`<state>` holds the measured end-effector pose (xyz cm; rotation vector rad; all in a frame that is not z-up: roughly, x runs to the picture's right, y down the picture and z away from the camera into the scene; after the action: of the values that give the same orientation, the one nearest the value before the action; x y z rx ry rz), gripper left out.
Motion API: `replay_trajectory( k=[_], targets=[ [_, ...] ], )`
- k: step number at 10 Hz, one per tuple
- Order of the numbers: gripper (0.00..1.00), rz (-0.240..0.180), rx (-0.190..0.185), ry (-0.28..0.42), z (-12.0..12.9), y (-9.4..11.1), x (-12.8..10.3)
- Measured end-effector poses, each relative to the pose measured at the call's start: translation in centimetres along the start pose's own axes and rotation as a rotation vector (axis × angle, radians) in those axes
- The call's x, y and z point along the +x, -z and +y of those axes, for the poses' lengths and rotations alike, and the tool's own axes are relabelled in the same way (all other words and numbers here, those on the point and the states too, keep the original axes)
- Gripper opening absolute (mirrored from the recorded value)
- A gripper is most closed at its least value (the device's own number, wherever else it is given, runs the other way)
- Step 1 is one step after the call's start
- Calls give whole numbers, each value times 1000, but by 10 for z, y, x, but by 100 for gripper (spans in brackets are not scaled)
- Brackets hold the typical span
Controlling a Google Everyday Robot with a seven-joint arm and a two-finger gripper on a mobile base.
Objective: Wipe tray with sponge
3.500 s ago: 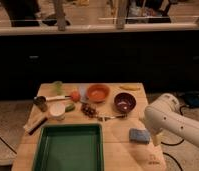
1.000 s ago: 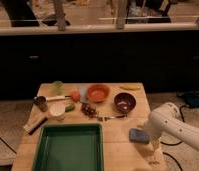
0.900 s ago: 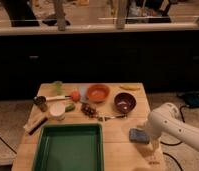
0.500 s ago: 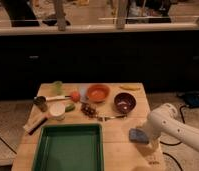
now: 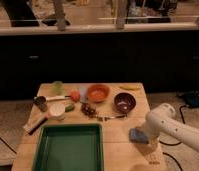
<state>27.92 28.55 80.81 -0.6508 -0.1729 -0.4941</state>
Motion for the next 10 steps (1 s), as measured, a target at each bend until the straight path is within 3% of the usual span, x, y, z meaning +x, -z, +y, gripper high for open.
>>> replay_trajectory(
  k=[2, 4, 6, 7, 10],
  targets=[
    [72, 0, 3, -2, -1, -1, 1],
    [64, 1, 3, 1, -2, 0, 0],
    [42, -1, -1, -5, -2, -1, 1],
    [37, 1, -1, -5, -2, 2, 1],
    [37, -1, -5, -4, 0, 8, 0]
  ],
)
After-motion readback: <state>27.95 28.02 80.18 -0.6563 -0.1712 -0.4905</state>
